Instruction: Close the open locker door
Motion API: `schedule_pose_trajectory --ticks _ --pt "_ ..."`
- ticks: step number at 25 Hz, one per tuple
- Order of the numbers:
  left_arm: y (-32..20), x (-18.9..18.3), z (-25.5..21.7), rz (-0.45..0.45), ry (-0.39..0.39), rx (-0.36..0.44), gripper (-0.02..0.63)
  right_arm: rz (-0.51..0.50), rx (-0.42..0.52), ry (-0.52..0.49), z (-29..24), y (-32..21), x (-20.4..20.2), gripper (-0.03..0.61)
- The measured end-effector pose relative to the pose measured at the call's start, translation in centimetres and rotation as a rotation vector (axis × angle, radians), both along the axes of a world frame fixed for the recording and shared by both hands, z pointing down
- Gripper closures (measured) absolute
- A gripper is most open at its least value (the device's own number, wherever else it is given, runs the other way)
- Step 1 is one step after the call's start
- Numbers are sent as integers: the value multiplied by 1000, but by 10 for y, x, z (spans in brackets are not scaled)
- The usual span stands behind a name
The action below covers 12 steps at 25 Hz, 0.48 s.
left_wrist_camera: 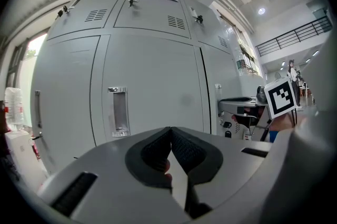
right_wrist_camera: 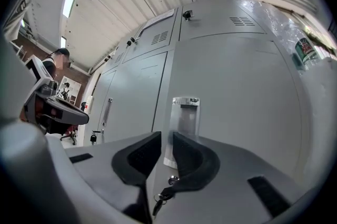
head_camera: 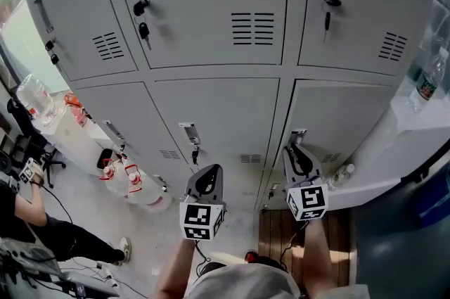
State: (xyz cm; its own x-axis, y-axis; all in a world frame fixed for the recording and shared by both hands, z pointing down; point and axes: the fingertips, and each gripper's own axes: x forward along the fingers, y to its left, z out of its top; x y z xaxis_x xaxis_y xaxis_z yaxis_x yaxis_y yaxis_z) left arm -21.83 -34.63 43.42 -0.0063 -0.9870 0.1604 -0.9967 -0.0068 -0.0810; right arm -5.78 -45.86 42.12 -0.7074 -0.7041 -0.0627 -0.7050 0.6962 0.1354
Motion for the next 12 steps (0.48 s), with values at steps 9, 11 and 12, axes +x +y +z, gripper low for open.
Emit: schedule_pose_trajectory --ticks 9,11,12 --pt "-9 -11 1 -32 -5 -3 592 -9 -6 -21 0 -18 -7 504" --pt "-10 -12 1 -37 -5 -3 592 -9 -5 -25 0 -20 -6 524" --pt "-11 -13 1 -39 -4 -4 592 -11 -5 -26 0 -20 -5 525"
